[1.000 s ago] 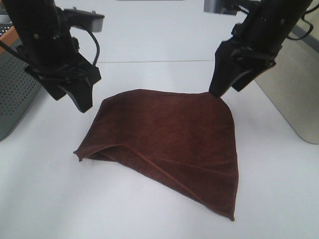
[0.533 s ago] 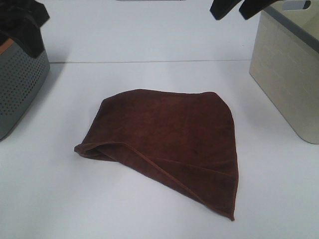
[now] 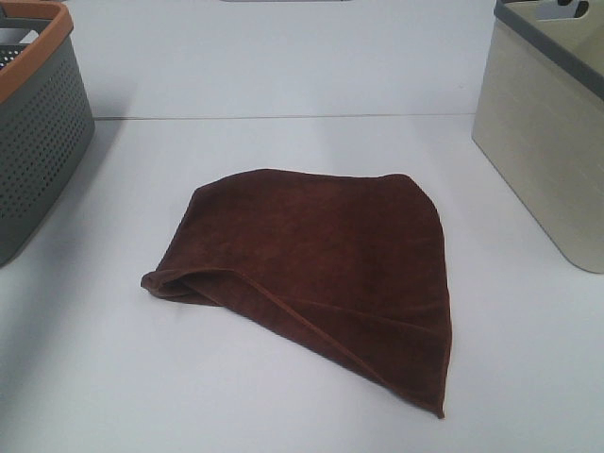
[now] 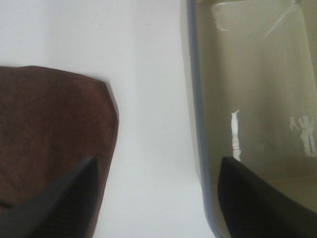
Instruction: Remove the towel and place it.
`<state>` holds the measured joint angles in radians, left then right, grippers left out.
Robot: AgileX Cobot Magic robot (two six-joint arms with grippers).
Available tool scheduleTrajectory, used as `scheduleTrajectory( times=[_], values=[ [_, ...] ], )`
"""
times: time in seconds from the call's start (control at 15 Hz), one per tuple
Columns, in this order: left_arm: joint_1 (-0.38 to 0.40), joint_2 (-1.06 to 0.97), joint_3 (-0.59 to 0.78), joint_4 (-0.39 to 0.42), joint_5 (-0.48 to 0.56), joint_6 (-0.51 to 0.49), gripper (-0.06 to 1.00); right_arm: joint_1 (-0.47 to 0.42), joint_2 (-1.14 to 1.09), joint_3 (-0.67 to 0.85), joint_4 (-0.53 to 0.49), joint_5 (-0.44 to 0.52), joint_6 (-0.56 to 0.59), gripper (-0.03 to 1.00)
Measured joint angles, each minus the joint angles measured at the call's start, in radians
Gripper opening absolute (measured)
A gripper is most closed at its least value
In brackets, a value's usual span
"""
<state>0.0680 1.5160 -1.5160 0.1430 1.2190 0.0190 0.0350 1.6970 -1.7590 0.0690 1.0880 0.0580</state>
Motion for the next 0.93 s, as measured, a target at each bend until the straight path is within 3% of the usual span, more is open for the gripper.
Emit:
scheduleTrajectory(
  times=[0.13, 0.33, 0.87, 0.93],
  values=[
    [0.051, -0.003, 0.000, 0.000, 0.000, 0.018, 0.61, -0.073, -0.005, 0.000, 0.043, 0.000, -0.032, 0.60],
    [0.055, -0.049, 0.027, -0.012, -0.001, 0.022, 0.61, -0.076, -0.085, 0.056, 0.063, 0.000, -0.075, 0.60],
    [0.055, -0.650, 0.407, 0.062, -0.025, 0.041, 0.61, -0.076, -0.735, 0.643, -0.010, 0.002, -0.082, 0.60],
    [0.055, -0.775, 0.460, 0.066, -0.025, 0.045, 0.61, -0.076, -0.951, 0.797, -0.027, -0.001, -0.082, 0.60]
  ],
)
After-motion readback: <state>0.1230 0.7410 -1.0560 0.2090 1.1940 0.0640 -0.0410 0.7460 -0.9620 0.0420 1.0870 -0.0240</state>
